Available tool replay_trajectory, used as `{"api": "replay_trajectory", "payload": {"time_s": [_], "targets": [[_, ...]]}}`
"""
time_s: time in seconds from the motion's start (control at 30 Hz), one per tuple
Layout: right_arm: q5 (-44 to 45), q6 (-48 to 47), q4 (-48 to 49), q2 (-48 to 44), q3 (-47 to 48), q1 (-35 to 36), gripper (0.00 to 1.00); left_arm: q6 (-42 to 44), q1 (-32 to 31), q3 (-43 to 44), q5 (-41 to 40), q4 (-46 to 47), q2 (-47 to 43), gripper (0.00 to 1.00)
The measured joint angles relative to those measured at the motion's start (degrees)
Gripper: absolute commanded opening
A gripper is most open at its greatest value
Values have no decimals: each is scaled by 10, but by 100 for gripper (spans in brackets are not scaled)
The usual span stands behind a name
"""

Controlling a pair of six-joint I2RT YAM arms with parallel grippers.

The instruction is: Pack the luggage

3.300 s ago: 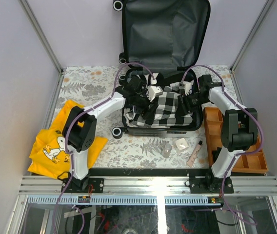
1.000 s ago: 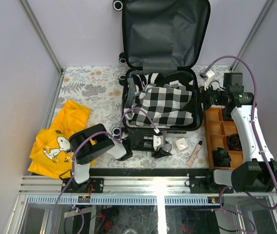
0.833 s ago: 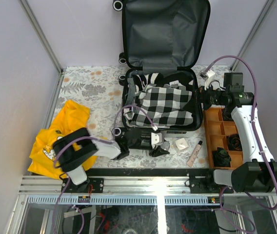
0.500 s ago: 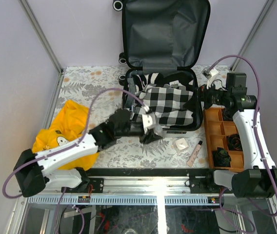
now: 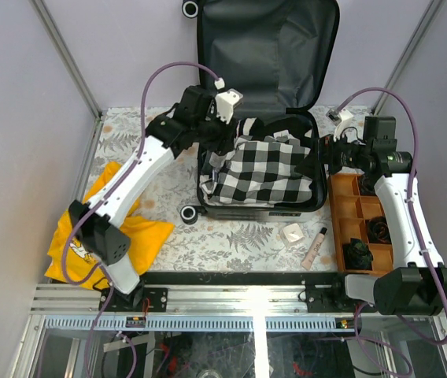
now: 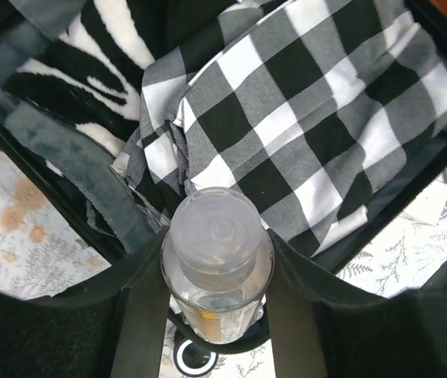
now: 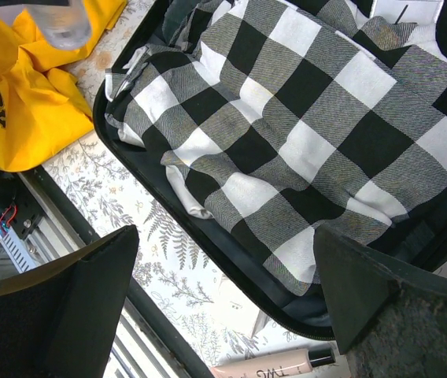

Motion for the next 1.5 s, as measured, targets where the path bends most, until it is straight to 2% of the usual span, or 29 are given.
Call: {"api": "replay_trajectory", "payload": {"time_s": [0.27, 0.43, 0.5, 0.6, 0.73, 0.93, 1.27, 1.5], "targets": [[0, 1, 2, 0, -6, 0, 99, -41, 45, 60, -5, -67, 135, 14], [2, -5, -1, 0, -9, 0, 99, -61, 88, 60, -6, -74, 201, 24], [3, -15, -10, 0, -9, 0, 99, -70, 96, 63, 1, -70, 215, 38], [13, -42, -37, 0, -9, 0, 99, -74, 96, 73, 8, -71, 226, 74], [28, -86, -80, -9, -9, 0, 99, -79, 99, 80, 9, -71, 227, 100], [38, -175, -156, -55, -20, 0, 97, -62, 113, 70, -2, -67, 172, 100], [85, -303, -209, -195, -183, 5, 96, 7, 120, -64, -69, 34, -95, 100], [119, -477, -221, -186, -271, 25, 94, 12, 121, -118, -72, 48, -117, 100]]}}
